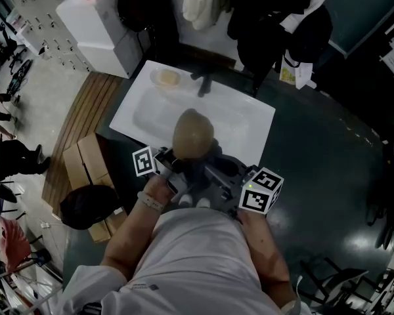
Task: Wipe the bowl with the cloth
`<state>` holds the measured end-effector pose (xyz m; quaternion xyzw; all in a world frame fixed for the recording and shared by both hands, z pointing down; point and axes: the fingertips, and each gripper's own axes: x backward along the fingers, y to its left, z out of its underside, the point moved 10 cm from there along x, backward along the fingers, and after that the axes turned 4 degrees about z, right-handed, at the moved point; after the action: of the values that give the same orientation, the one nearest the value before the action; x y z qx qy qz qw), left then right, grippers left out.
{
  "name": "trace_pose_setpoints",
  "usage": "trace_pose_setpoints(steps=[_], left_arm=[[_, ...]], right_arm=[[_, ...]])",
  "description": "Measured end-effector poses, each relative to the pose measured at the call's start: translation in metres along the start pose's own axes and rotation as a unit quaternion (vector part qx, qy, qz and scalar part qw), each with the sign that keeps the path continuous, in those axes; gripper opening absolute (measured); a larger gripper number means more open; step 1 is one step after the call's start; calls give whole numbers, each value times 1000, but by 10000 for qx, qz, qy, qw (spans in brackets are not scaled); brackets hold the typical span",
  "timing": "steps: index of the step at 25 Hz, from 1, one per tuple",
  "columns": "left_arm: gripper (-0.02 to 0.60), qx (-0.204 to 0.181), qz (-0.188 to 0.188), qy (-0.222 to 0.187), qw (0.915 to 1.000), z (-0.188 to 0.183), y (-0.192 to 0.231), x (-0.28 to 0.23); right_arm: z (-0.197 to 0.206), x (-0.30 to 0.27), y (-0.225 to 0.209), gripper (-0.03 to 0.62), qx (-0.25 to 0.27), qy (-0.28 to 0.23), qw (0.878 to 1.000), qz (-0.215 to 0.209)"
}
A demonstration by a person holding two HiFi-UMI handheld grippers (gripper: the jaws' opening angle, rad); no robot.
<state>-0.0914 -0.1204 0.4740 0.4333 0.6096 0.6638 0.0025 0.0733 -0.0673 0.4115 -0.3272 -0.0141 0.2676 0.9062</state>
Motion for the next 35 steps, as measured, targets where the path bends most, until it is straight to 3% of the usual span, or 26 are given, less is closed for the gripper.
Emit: trace_pose_setpoints(steps=[13, 21, 24, 30, 35], left_arm=[[23, 56, 66, 763, 9970, 12, -2, -6], [23, -238, -293, 1175, 9924, 24, 0, -9], [23, -381, -568, 1477, 9867, 29, 4, -7], [23, -505, -1168, 1799, 9754, 41, 16, 4], [25, -371, -1511, 1429, 9774, 37, 22, 11]], right_arm=[[-6, 17, -24, 71, -662, -558, 9961, 194], [-12, 37, -42, 69, -1185, -1107, 9862, 320], [-18, 47, -46, 69, -1353, -1404, 9803, 310], [-33, 56, -38, 69, -1057, -1463, 9834, 183], [-38, 56, -23, 67, -663, -1377, 9882, 129]])
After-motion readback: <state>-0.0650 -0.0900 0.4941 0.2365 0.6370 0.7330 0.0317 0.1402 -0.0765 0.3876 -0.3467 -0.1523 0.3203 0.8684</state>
